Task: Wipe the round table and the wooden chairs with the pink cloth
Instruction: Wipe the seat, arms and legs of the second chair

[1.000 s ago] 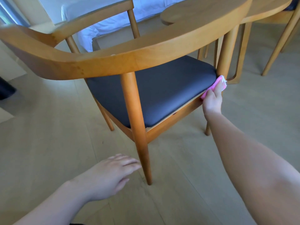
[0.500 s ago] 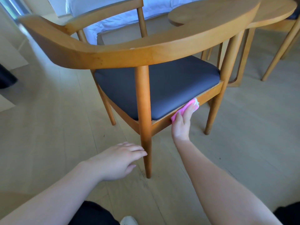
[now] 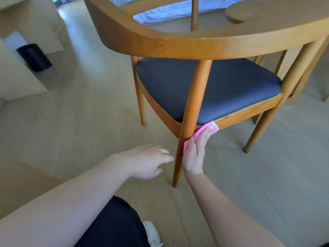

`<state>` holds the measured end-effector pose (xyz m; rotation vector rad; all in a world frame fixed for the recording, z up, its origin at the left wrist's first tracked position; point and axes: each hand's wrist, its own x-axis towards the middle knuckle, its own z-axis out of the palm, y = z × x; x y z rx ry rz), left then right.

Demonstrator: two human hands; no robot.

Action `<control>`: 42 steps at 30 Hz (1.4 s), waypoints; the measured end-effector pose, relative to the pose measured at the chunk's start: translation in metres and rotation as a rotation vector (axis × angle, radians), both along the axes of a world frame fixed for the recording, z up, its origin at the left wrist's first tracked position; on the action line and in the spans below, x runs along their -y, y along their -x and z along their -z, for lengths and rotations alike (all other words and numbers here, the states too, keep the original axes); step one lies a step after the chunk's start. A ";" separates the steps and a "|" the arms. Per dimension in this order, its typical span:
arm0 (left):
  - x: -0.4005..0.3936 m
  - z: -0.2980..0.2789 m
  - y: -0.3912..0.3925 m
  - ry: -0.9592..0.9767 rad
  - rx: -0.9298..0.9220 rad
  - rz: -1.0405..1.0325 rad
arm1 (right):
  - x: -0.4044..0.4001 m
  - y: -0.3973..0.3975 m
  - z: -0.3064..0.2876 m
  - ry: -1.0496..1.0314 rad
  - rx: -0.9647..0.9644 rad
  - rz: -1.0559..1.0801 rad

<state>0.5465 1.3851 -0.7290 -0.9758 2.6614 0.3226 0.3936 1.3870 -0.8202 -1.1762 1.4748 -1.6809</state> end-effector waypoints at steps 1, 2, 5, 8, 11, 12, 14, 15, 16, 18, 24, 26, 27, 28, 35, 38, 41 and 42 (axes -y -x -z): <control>0.000 0.000 0.003 -0.007 0.006 0.007 | 0.001 0.001 0.000 0.005 -0.007 0.002; 0.000 0.000 0.006 -0.016 0.012 0.017 | 0.003 0.002 0.000 0.013 -0.011 0.006; 0.000 0.001 0.018 -0.025 0.012 0.064 | 0.011 0.015 0.003 0.037 -0.050 0.037; 0.000 0.003 0.034 -0.045 0.010 0.096 | 0.024 0.041 0.006 0.012 -0.058 0.075; 0.003 0.005 0.052 -0.049 0.014 0.134 | 0.038 0.078 0.006 0.006 -0.050 0.129; 0.004 0.006 0.058 -0.055 0.005 0.138 | 0.044 0.094 0.004 0.002 -0.041 0.149; 0.005 0.008 0.069 -0.061 -0.021 0.151 | 0.056 0.129 -0.002 -0.041 -0.001 0.200; 0.006 0.009 0.074 -0.058 -0.032 0.164 | 0.063 0.148 -0.007 -0.082 0.026 0.225; 0.006 0.011 0.078 -0.052 -0.040 0.181 | 0.070 0.167 -0.012 -0.133 0.051 0.244; 0.008 0.014 0.084 -0.041 -0.038 0.213 | 0.081 0.202 -0.023 -0.239 0.100 0.264; 0.015 0.020 0.096 -0.048 -0.045 0.221 | 0.101 0.257 -0.032 -0.345 0.133 0.283; 0.015 0.021 0.099 -0.053 -0.041 0.226 | 0.104 0.258 -0.031 -0.346 0.168 0.296; 0.016 0.022 0.100 -0.052 -0.039 0.230 | 0.103 0.255 -0.031 -0.348 0.185 0.297; 0.016 0.022 0.101 -0.054 -0.037 0.229 | 0.101 0.250 -0.031 -0.345 0.181 0.293; 0.014 0.015 0.085 -0.053 -0.034 0.180 | 0.064 0.171 -0.015 -0.162 0.051 0.200; 0.010 0.011 0.068 -0.062 -0.020 0.142 | 0.046 0.119 -0.001 -0.051 -0.004 0.129; 0.008 0.008 0.046 -0.044 0.002 0.097 | 0.025 0.059 0.011 0.042 -0.100 0.102; 0.007 0.007 0.038 -0.040 0.008 0.075 | 0.018 0.041 0.014 0.073 -0.132 0.091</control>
